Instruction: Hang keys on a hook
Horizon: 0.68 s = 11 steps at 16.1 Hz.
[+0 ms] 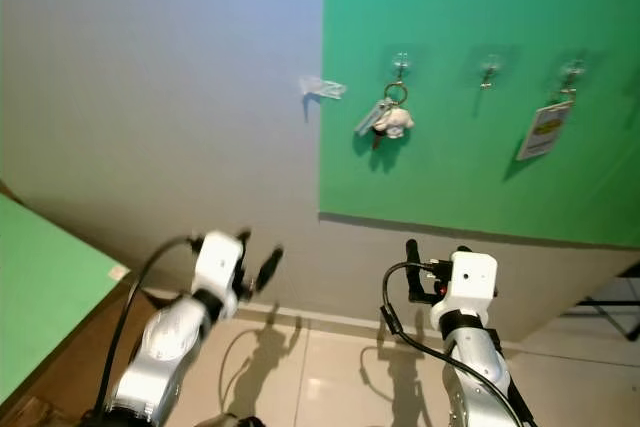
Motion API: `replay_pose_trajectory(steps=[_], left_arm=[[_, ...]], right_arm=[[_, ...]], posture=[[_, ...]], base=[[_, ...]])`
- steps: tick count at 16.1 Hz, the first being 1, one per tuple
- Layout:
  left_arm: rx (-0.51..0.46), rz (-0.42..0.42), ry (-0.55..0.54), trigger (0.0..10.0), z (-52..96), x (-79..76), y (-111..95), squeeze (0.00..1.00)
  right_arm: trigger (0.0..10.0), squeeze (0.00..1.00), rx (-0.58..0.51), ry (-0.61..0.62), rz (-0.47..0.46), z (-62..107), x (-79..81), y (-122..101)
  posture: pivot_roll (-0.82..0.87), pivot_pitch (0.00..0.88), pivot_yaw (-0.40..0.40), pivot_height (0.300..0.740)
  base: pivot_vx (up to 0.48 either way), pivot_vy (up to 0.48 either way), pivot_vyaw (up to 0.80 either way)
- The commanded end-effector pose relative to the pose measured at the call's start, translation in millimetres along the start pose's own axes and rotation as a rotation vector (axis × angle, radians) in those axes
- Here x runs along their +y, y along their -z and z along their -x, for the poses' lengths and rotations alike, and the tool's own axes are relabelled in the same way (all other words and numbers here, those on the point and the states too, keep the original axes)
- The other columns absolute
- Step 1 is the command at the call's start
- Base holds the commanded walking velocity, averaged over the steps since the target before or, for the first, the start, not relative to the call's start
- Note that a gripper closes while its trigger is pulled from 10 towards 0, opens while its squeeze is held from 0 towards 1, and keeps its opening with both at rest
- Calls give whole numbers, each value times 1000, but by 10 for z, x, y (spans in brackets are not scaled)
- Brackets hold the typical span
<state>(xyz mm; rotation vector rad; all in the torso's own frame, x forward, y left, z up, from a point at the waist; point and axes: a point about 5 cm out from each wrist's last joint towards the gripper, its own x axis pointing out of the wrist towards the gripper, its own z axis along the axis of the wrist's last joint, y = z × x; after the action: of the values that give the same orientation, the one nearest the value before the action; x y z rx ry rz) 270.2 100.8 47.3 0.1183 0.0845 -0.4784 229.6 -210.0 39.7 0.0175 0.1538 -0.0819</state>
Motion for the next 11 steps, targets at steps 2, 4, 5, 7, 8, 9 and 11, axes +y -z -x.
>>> replay_pose_trajectory(steps=[2,4,5,7,8,9,11], left_arm=[[-28,-6,19,10000,-55,1,-105,0],[-42,-14,22,10000,-102,1,-165,0],[-40,-22,27,10000,-114,4,-174,0],[-21,-27,4,10000,-62,85,-130,0],[8,-22,-9,10000,0,154,-58,0],[12,-16,-13,10000,-39,184,-70,0],[-11,-34,33,10000,-164,138,-152,0]], right_arm=[[10000,0,4,-3,-17,-42,-1,-23],[10000,0,0,-12,-28,-74,56,-24],[10000,0,-1,-19,-28,-83,87,-23],[10000,0,-12,-4,-22,-56,53,-31],[10000,0,-18,29,-23,2,-26,-32],[10000,0,-14,62,-22,62,-97,-14],[10000,0,-15,63,-18,93,-95,-11]], posture=[[-185,13,32,740],[-180,3,41,740],[-179,1,44,740],[-186,0,57,740],[-193,2,68,740],[-206,10,78,740],[-233,13,91,740]], base=[[0,0,0],[0,0,0],[0,0,0],[0,0,0],[0,0,0],[0,0,0],[0,0,0]])
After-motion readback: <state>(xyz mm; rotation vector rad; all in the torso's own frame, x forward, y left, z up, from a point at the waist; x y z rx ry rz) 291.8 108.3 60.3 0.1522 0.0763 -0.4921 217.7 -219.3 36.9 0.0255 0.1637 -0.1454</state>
